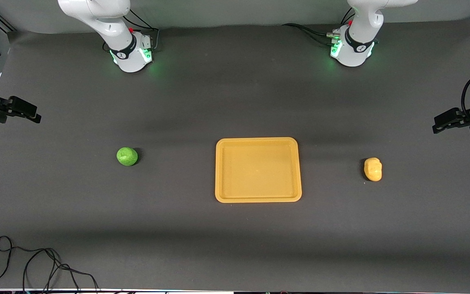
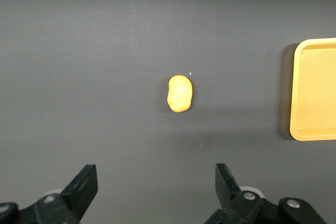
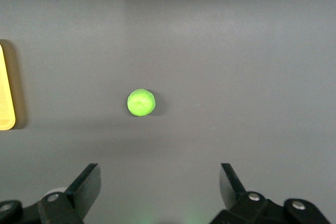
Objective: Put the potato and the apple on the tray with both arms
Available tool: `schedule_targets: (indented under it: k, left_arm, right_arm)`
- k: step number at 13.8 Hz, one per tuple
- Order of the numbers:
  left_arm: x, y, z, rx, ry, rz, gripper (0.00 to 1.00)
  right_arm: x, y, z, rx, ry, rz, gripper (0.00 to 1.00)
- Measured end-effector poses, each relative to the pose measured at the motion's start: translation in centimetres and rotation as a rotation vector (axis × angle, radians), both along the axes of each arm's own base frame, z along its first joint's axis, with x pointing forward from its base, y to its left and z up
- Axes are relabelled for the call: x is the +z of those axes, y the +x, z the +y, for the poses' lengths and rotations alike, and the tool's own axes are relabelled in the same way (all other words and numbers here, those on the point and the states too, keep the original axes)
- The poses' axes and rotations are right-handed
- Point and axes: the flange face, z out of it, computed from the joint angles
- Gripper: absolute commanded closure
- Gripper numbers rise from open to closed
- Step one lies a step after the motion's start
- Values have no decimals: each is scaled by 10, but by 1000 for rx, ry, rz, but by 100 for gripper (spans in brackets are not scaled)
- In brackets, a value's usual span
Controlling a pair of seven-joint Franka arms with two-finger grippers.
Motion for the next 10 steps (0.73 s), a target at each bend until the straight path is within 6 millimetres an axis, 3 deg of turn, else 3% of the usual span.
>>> schedule_targets:
  k: [10]
  left_arm:
    - [0,1,-7,-11,0,-1,0]
  right_arm:
    - [1,0,-1,-2,0,-5,0]
